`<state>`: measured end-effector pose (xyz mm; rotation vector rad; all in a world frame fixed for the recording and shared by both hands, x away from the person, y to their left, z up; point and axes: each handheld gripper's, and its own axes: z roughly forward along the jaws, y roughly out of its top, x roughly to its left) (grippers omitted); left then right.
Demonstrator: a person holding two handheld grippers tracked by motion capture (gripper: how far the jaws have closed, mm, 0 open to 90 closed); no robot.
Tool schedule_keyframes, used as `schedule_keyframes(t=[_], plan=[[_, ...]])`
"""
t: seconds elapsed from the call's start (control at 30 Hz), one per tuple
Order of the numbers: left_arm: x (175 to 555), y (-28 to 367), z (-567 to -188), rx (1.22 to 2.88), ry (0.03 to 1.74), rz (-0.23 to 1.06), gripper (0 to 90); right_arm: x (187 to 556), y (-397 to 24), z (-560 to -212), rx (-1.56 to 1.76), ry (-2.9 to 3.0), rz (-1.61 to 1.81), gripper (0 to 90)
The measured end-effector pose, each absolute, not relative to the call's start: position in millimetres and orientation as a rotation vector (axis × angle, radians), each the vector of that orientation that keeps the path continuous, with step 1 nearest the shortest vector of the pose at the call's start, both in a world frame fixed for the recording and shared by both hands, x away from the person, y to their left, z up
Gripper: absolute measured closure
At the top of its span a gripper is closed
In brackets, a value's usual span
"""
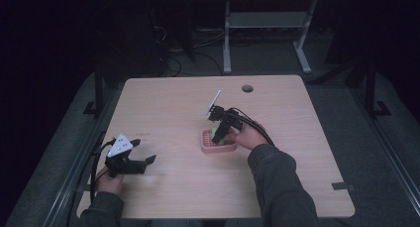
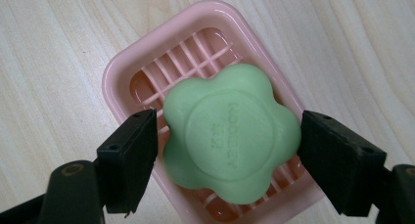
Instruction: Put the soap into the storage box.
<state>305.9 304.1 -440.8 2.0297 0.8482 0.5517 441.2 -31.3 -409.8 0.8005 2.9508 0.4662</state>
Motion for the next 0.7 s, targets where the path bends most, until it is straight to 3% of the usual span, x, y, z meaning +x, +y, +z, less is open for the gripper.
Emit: schedule_keyframes(t=[0.7], plan=[[304.4, 304.0, -441.2, 2.028, 0.841, 0.55, 14.4, 436.1, -45.5, -401.0, 0.836, 2.927, 0.517, 21.0]])
